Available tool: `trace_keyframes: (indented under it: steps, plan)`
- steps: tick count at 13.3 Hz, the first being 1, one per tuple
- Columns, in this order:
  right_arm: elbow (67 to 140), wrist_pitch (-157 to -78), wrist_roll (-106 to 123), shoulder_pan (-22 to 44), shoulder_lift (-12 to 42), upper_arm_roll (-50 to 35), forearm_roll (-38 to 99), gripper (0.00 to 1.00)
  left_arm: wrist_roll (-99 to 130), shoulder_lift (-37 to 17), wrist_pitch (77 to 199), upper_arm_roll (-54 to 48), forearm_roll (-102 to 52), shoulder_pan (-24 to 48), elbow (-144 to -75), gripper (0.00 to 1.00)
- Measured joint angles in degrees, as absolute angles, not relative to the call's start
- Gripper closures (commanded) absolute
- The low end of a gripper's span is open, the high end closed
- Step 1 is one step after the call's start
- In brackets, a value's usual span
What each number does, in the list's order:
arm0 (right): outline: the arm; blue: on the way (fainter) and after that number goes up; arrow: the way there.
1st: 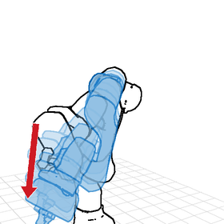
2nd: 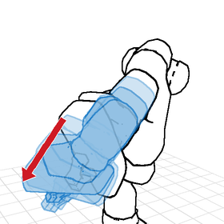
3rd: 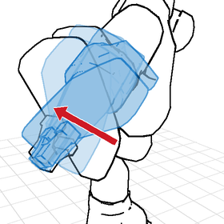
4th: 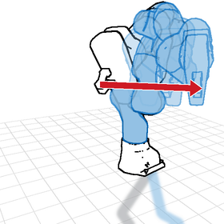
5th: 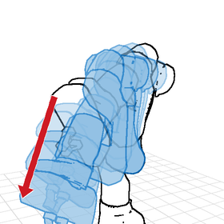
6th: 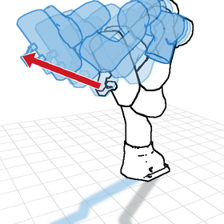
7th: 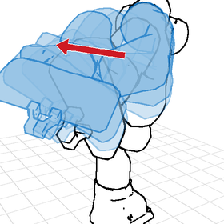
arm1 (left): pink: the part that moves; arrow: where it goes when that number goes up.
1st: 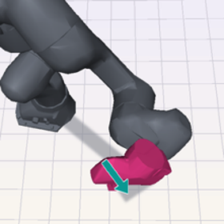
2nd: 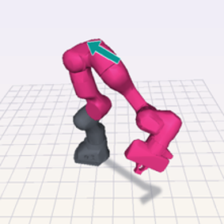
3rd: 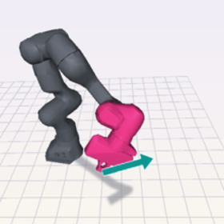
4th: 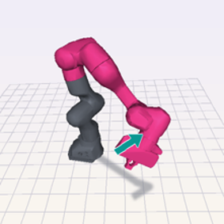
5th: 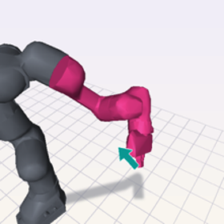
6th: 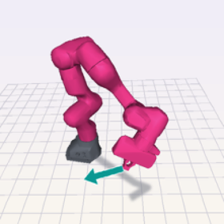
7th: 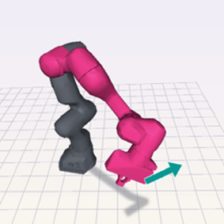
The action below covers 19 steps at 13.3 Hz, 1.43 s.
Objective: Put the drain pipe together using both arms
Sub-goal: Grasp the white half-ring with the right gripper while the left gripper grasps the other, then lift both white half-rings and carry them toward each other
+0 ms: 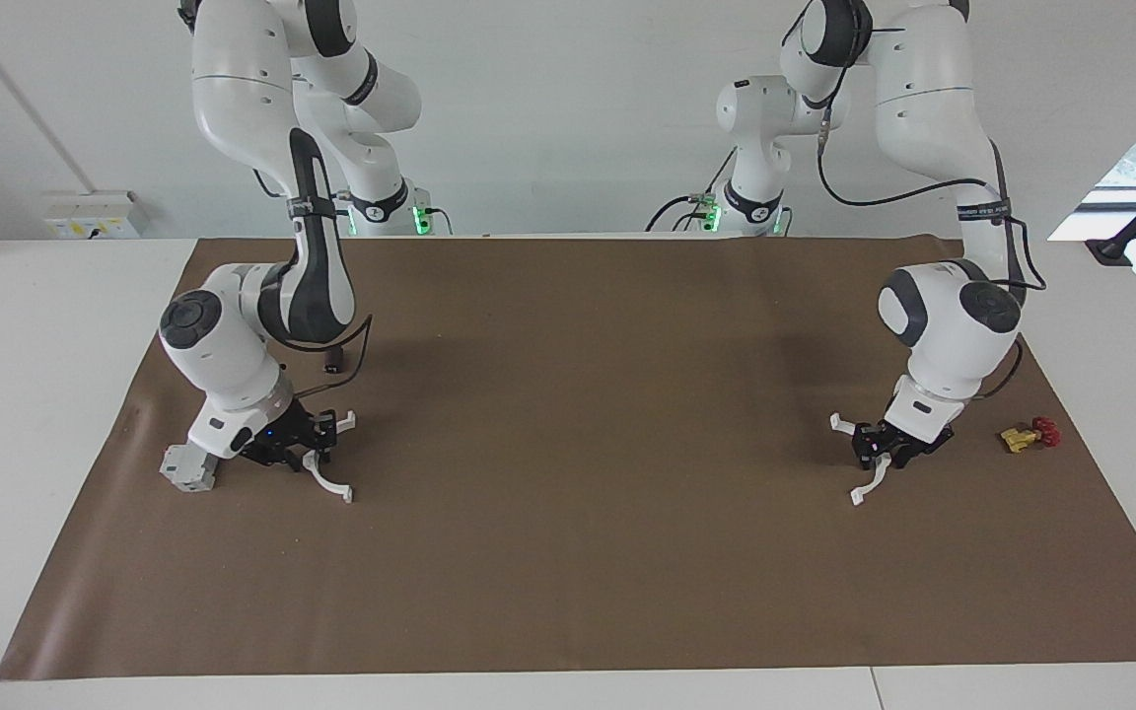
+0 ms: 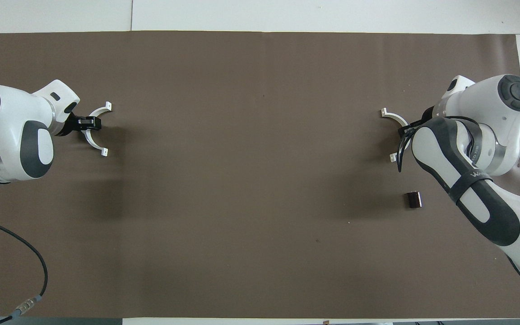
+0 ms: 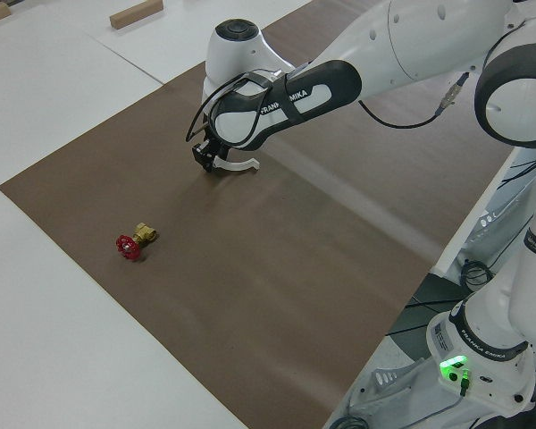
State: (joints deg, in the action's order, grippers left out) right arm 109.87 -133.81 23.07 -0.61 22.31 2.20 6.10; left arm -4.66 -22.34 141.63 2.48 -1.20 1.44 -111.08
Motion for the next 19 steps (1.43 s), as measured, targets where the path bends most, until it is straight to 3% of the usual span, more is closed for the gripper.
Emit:
trace_keyframes:
  steps: [2,4,5,8,11,14,19]
  plan:
    - [110.0,-133.8,23.1,-0.6,22.3,2.2,6.1,0.78,-4.6,-22.1,141.6,2.5,-1.2,1.4,-111.1,1.0]
    - [110.3,-133.8,23.1,-0.6,22.3,2.2,6.1,0.92,-4.6,-22.1,141.6,2.5,-1.2,1.4,-111.1,1.0]
    - [110.3,-133.8,23.1,-0.6,22.2,2.2,6.1,0.94,-4.6,-22.1,141.5,2.5,-1.2,1.4,-111.1,1.0]
    - [109.5,-133.2,23.1,-0.5,22.1,2.2,6.1,0.94,-4.6,-21.8,140.7,2.5,-1.2,1.4,-111.1,1.0]
    - [103.8,-125.1,18.7,1.7,21.1,1.9,6.1,0.94,-4.6,-20.1,137.4,2.5,-1.2,1.4,-110.5,1.0]
    - [98.1,-119.7,5.5,8.8,20.5,1.8,5.8,0.94,-4.6,-17.4,133.2,2.5,-1.2,1.4,-109.8,1.0]
    - [94.4,-119.5,-18.1,21.6,21.7,1.6,5.5,0.95,1.0,-13.7,126.9,2.4,-1.2,3.9,-108.4,1.0]
